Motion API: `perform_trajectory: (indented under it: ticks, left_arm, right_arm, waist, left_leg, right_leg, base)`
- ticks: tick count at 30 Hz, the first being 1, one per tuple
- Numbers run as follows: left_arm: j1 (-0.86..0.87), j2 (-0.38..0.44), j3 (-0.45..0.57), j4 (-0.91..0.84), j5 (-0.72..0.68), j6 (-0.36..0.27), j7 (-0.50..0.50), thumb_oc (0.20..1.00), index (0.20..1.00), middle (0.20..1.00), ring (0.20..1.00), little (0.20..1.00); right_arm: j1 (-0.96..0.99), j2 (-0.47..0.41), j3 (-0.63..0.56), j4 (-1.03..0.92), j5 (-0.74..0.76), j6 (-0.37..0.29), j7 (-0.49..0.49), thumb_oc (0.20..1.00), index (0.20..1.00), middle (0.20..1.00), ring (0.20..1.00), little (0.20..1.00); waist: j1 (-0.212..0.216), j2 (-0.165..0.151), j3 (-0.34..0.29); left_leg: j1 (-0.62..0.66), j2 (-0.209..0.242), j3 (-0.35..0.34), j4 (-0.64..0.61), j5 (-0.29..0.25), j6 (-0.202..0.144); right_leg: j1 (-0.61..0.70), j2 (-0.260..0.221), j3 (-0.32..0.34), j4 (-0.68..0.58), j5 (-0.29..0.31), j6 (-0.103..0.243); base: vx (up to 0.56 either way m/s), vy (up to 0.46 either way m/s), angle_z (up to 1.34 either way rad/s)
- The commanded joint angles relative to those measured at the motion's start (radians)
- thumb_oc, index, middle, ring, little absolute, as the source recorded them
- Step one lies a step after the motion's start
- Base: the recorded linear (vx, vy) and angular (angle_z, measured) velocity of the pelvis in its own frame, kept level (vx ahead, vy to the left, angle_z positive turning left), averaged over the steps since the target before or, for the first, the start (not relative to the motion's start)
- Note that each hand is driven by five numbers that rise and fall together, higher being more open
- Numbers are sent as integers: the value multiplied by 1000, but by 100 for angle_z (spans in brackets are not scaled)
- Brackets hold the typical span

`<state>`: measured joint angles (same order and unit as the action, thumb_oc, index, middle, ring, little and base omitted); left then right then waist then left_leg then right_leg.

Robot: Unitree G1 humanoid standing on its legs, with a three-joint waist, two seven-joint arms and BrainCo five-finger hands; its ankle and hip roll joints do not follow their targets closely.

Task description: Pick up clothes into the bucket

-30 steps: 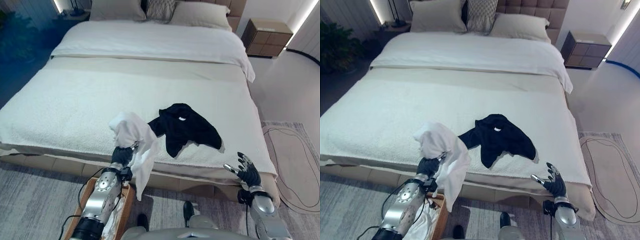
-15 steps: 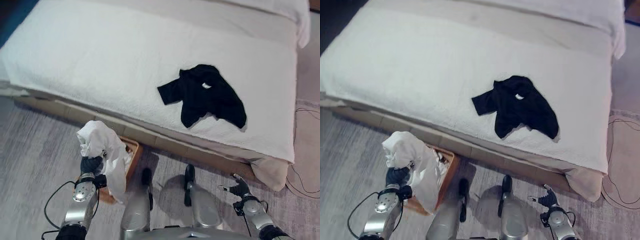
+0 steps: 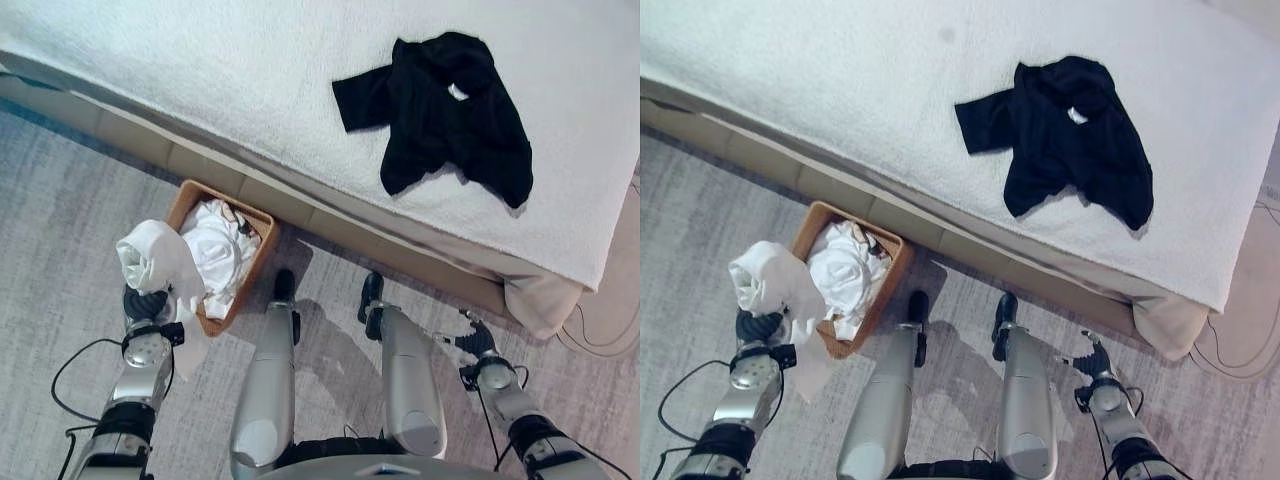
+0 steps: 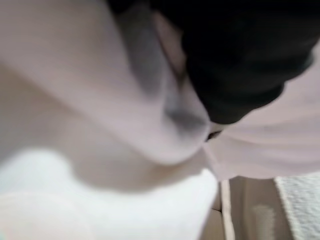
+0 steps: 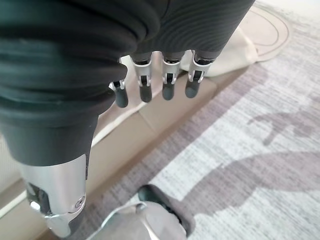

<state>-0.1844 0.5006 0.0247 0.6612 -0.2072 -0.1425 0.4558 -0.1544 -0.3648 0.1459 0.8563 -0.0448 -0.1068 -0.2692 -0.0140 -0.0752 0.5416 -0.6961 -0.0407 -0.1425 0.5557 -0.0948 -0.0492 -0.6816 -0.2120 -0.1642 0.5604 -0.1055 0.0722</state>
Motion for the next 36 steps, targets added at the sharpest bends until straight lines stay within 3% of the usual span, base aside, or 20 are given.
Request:
perform_trajectory:
  ticks: [1,3,4,5,6,15,24,28,29,30,31,32,33,36]
  left_arm:
    - [18,76,32,-4,53,-9,78,200,200,200,200,200]
    - [-28,102,25,34,61,3,100,200,200,200,200,200]
    - [-38,110,21,38,62,7,104,395,395,395,395,395]
    - [-47,122,18,46,69,15,109,915,915,915,915,915]
    - [-57,132,20,58,78,21,120,1000,1000,1000,1000,1000]
    - [-123,228,-18,109,227,118,165,1000,1000,1000,1000,1000]
    - [-88,190,20,91,236,132,194,1000,1000,1000,1000,1000]
    - [-52,138,34,24,234,123,206,1000,1000,1000,1000,1000]
    - [-25,101,36,-33,215,99,203,1000,1000,1000,1000,1000]
    - [-15,78,34,-79,187,69,192,1000,1000,1000,1000,1000]
    - [-9,77,33,-79,187,70,192,1000,1000,1000,1000,1000]
    - [9,56,28,-111,154,39,169,1000,1000,1000,1000,1000]
    - [29,11,13,-153,67,-22,112,1000,1000,1000,1000,1000]
    - [39,-37,-45,-164,-13,-77,33,1000,1000,1000,1000,1000]
  right_arm:
    - [49,-26,45,-42,40,-23,-30,1000,1000,1000,1000,1000]
    - [34,-32,65,-63,32,-24,-38,1000,1000,1000,1000,1000]
    - [28,-31,70,-60,35,-24,-42,1000,1000,1000,1000,1000]
    - [23,-33,74,-61,37,-24,-44,1000,1000,1000,1000,1000]
    - [22,-34,81,-64,35,-24,-46,1000,1000,1000,1000,1000]
    - [-1,-43,104,-93,37,-30,-63,1000,1000,1000,1000,1000]
    - [-23,-68,91,-278,16,-51,-90,1000,1000,1000,1000,1000]
    - [-24,-91,43,-452,-1,-84,-127,1000,1000,1000,1000,1000]
    - [-27,-108,14,-532,-36,-100,-156,1000,1000,1000,1000,1000]
    - [-40,-119,-8,-576,-59,-107,-180,1000,1000,1000,1000,1000]
    - [-34,-120,-6,-576,-60,-106,-179,1000,1000,1000,1000,1000]
    - [-48,-131,-23,-609,-79,-112,-196,1000,1000,1000,1000,1000]
    - [-87,-144,-56,-634,-103,-117,-234,1000,1000,1000,1000,1000]
    - [-168,-160,-98,-648,-129,-116,-283,1000,1000,1000,1000,1000]
  waist:
    - [-22,-16,-22]
    - [-28,-22,-22]
    - [-29,-24,-22]
    - [-30,-26,-22]
    - [-32,-28,-22]
    - [-43,-35,-22]
    - [-45,-34,-22]
    - [-47,-26,-22]
    - [-44,-19,-22]
    - [-43,-13,-22]
    - [-43,-13,-22]
    - [-40,-6,-22]
    - [-32,7,-22]
    - [-17,29,-22]
  left_leg:
    - [-38,-29,1,69,-53,33]
    - [-88,-25,6,92,-56,32]
    - [-99,-22,8,96,-56,32]
    - [-109,-21,7,98,-55,32]
    - [-118,-19,7,98,-54,31]
    - [-142,-8,3,66,-36,23]
    - [-132,-7,7,32,-27,22]
    - [-124,-10,8,13,-22,23]
    - [-119,-14,7,1,-20,23]
    - [-139,-18,10,-16,18,26]
    - [-117,-16,6,-7,-15,23]
    - [-113,-19,3,-14,-13,23]
    - [-126,-27,4,-34,23,26]
    - [-117,-35,-1,-51,29,27]
  right_leg:
    - [35,-19,30,40,-62,29]
    - [-17,-17,36,62,-70,27]
    - [-30,-18,35,65,-69,26]
    - [-39,-17,35,66,-69,26]
    - [-49,-16,35,66,-69,26]
    - [-76,-11,27,37,-57,32]
    - [-72,-8,29,9,-50,37]
    - [-67,-8,29,0,-49,40]
    - [-62,-11,25,-5,-49,42]
    - [-80,-16,17,-19,-18,36]
    - [-61,-13,24,-8,-47,43]
    - [-59,-15,23,-8,-48,43]
    - [-74,-23,16,-19,-18,38]
    - [-72,-27,15,-20,-18,39]
  base:
    - [36,-21,8]
    - [7,-9,4]
    - [-14,-4,-4]
    - [0,0,0]
    - [0,0,0]
    - [3,-16,1]
    - [5,-3,-3]
    - [4,-1,-1]
    - [-63,15,-2]
    - [0,0,0]
    - [7,-1,5]
    - [12,11,7]
    - [-61,34,10]
    - [-17,4,8]
